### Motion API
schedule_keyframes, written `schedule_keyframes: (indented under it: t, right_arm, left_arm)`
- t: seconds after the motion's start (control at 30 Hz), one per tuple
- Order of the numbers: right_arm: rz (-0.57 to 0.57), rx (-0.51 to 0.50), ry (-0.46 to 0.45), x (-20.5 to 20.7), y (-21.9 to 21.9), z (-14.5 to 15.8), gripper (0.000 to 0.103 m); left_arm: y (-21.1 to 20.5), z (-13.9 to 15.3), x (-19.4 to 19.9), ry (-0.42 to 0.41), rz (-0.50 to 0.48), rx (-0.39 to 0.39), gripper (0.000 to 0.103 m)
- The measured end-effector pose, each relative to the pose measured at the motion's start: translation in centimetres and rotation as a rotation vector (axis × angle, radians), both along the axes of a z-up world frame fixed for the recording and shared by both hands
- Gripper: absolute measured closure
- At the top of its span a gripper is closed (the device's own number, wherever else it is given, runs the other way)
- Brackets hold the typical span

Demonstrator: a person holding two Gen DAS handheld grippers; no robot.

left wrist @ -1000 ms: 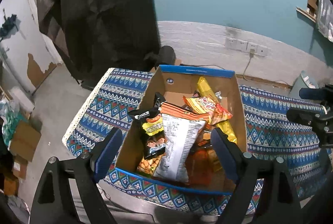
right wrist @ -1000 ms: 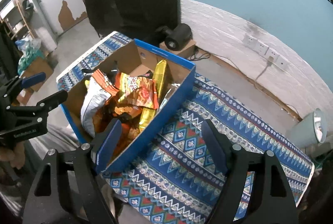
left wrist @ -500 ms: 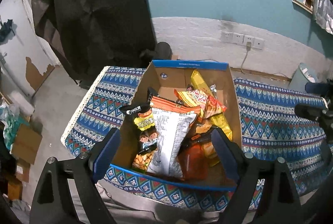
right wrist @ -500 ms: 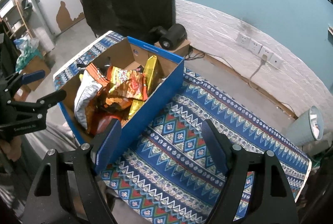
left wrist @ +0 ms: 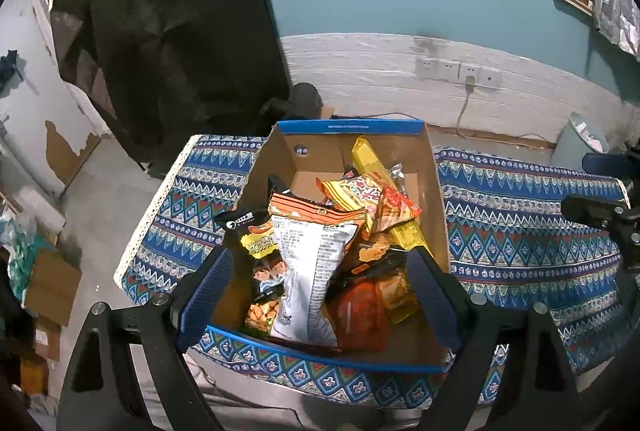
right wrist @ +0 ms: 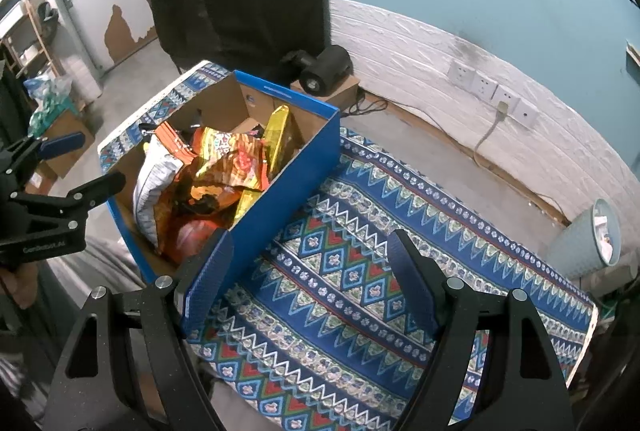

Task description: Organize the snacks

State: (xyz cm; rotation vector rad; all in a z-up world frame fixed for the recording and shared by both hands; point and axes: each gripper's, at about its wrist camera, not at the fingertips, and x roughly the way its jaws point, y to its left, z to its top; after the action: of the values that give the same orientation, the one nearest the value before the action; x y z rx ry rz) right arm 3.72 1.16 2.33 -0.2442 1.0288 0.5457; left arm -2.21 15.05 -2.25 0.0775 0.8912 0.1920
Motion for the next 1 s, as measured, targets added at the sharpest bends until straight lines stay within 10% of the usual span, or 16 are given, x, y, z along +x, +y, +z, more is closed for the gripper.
schedule_keyframes:
  t: [1.0]
  right_arm:
    - [-0.003,-0.004,0.003,-0.01,-0.25,-0.11,0.024]
  left_arm:
    - [-0.72,0.23,-0.15,-0.004,-0.023,0.013,0.013]
